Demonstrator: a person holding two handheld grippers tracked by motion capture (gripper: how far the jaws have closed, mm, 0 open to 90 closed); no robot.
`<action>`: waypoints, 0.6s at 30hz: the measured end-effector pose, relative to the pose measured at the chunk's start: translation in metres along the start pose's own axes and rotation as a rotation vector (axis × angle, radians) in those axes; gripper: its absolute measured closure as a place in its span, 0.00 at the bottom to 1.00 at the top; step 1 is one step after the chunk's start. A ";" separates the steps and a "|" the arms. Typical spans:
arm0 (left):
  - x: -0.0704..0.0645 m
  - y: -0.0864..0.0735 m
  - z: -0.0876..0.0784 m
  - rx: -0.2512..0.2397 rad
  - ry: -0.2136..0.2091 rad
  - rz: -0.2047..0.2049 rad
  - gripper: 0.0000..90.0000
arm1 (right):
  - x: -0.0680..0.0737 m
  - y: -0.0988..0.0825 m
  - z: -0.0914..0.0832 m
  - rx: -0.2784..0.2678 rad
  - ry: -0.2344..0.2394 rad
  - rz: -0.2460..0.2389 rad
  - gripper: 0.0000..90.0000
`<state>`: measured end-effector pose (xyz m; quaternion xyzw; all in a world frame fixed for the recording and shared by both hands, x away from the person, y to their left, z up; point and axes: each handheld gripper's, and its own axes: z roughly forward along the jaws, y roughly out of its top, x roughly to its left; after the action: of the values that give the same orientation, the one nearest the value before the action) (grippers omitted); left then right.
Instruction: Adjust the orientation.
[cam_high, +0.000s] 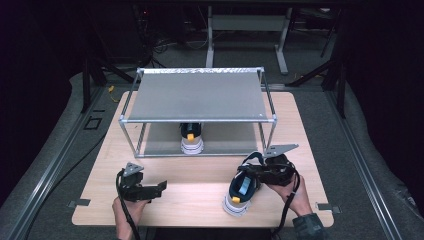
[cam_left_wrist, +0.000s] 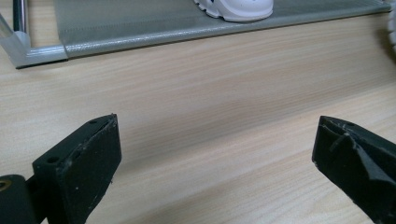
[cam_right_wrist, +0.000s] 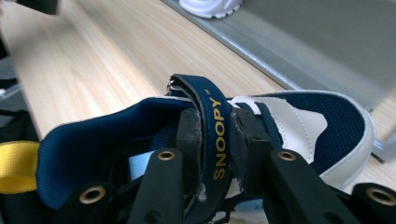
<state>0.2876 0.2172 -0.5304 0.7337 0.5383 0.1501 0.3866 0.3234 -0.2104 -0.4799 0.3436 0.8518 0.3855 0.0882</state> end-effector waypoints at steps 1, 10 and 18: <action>-0.001 0.000 0.000 -0.004 -0.002 -0.002 0.01 | 0.000 0.000 0.003 -0.001 -0.011 0.002 0.82; -0.004 0.004 -0.004 -0.013 -0.014 0.008 0.01 | 0.026 -0.003 -0.018 -0.067 -0.113 0.088 0.28; -0.005 0.004 -0.003 -0.003 0.001 0.020 0.00 | 0.072 0.002 -0.010 -0.033 -0.166 0.098 0.04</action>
<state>0.2864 0.2136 -0.5249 0.7384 0.5308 0.1551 0.3860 0.2661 -0.1687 -0.4635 0.4143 0.8172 0.3733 0.1451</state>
